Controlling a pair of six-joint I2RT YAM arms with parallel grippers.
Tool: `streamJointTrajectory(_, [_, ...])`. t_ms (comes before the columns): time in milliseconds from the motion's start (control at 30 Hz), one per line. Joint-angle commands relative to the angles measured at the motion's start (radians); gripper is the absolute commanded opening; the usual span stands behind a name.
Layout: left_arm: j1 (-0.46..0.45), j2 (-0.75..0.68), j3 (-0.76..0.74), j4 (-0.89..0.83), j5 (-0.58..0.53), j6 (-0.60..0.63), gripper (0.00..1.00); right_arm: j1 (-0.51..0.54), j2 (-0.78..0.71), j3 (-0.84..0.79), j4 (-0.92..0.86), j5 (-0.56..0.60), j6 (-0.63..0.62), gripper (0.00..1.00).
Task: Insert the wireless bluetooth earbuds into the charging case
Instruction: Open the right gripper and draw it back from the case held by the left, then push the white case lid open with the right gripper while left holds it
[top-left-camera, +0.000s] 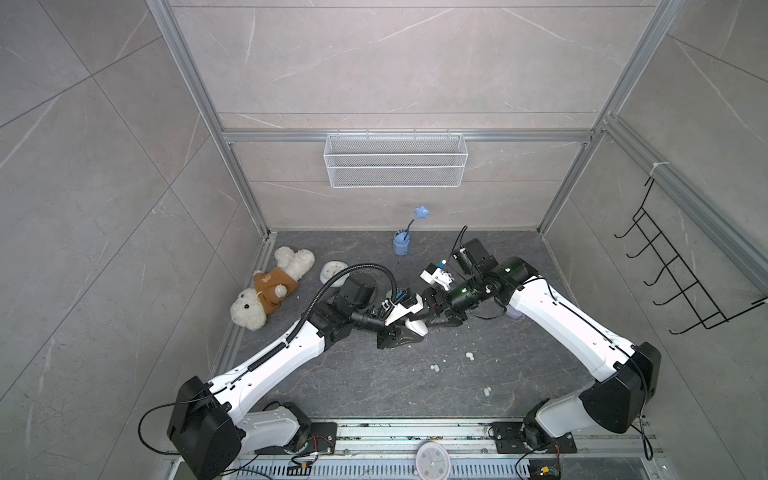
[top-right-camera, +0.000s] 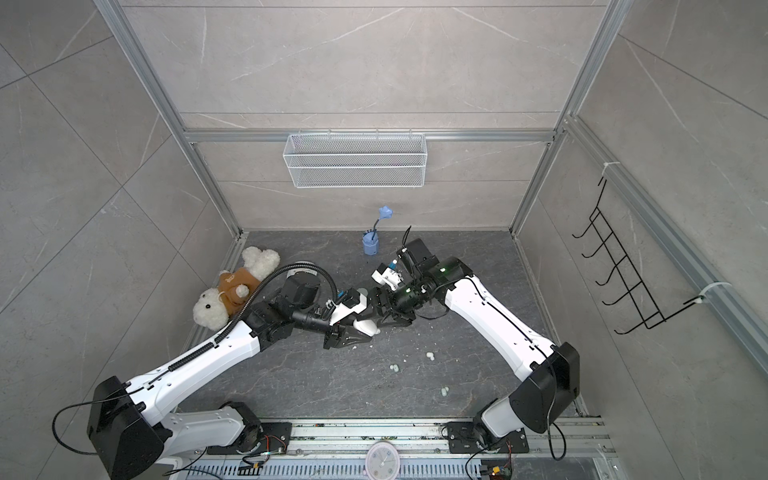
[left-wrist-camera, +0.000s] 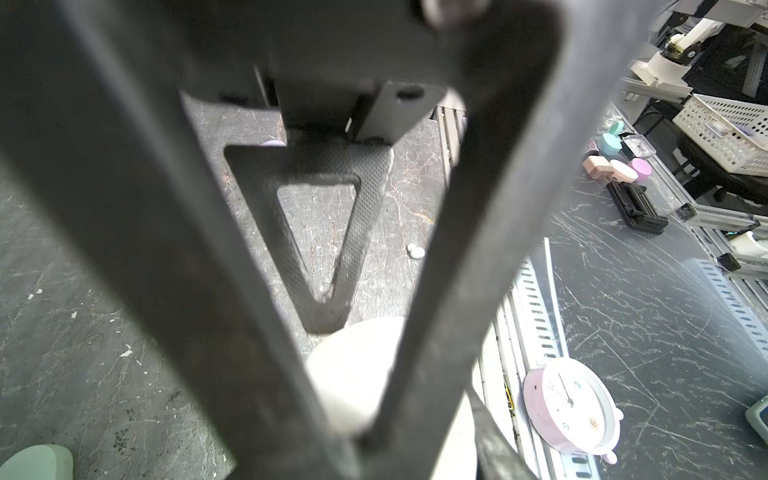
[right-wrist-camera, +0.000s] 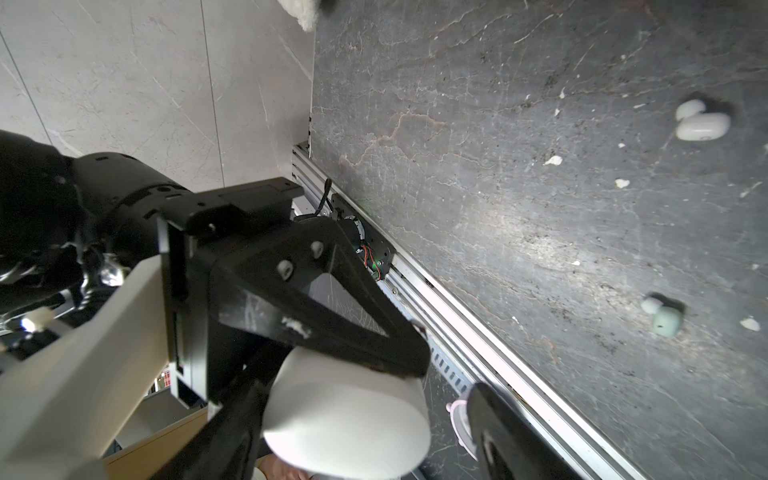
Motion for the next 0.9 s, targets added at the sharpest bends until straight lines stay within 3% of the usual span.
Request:
streamJointTrajectory(0, [-0.003,-0.036,-0.007,0.034,0.029,-0.021,0.27,-0.011,-0.041,-0.005,-0.03,0.022,-0.024,0.81])
streamJointTrajectory(233, [-0.002,-0.056,-0.046,0.123,0.039,-0.104,0.25,-0.084,-0.098,-0.01,-0.1,0.078,-0.076,0.83])
streamJointTrajectory(367, [-0.003,-0.067,-0.096,0.266,0.063,-0.214,0.25,-0.088,-0.168,0.029,-0.143,0.201,-0.19,0.9])
streamJointTrajectory(600, [-0.004,-0.047,-0.149,0.53,0.116,-0.395,0.25,0.028,-0.248,0.066,-0.155,0.404,-0.365,0.94])
streamJointTrajectory(867, [-0.024,-0.03,-0.153,0.654,0.129,-0.439,0.25,0.146,-0.248,0.093,-0.125,0.544,-0.447,0.93])
